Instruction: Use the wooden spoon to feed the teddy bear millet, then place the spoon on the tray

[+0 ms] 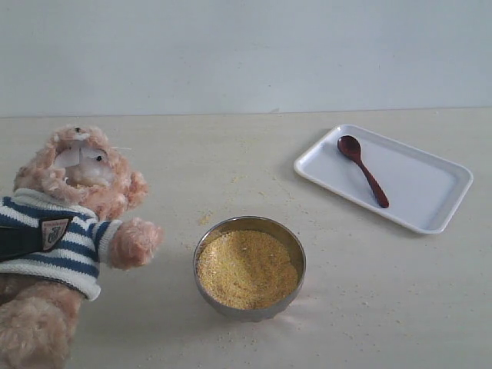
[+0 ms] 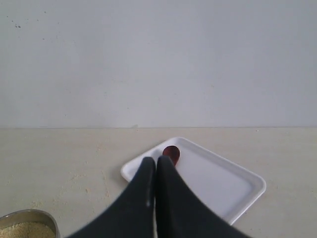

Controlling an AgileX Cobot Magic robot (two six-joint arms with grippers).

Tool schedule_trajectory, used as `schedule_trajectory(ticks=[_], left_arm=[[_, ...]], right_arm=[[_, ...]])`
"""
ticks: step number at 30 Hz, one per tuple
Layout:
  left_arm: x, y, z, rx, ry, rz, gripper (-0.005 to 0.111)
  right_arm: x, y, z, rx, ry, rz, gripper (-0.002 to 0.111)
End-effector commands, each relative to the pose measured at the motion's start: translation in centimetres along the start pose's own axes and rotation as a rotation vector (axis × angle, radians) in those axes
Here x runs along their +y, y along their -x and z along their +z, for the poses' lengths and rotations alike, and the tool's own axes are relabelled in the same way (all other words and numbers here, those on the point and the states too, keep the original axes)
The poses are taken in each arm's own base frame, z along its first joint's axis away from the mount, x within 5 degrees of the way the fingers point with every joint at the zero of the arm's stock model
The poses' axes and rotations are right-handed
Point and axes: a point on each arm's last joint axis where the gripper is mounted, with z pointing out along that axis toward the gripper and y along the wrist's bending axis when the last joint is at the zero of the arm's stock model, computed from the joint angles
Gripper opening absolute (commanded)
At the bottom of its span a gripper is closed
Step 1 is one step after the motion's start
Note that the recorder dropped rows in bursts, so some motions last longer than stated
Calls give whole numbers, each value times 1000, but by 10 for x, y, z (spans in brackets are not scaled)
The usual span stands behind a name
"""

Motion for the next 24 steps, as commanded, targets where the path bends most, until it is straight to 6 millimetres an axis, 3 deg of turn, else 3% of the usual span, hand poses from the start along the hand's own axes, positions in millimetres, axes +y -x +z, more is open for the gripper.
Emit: schedule_trajectory(ticks=[1, 7, 16, 24], left_arm=[[-3, 0, -1, -15, -22, 5, 5], [-3, 0, -1, -15, -22, 5, 5], [-3, 0, -1, -15, -22, 5, 5], [-3, 0, -1, -17, -22, 4, 5]], right_arm=[[0, 1, -8, -52, 4, -1, 0], [0, -1, -16, -111, 10, -2, 0], [-8, -64, -11, -7, -3, 0, 0], [-8, -69, -11, 48, -6, -29, 0]])
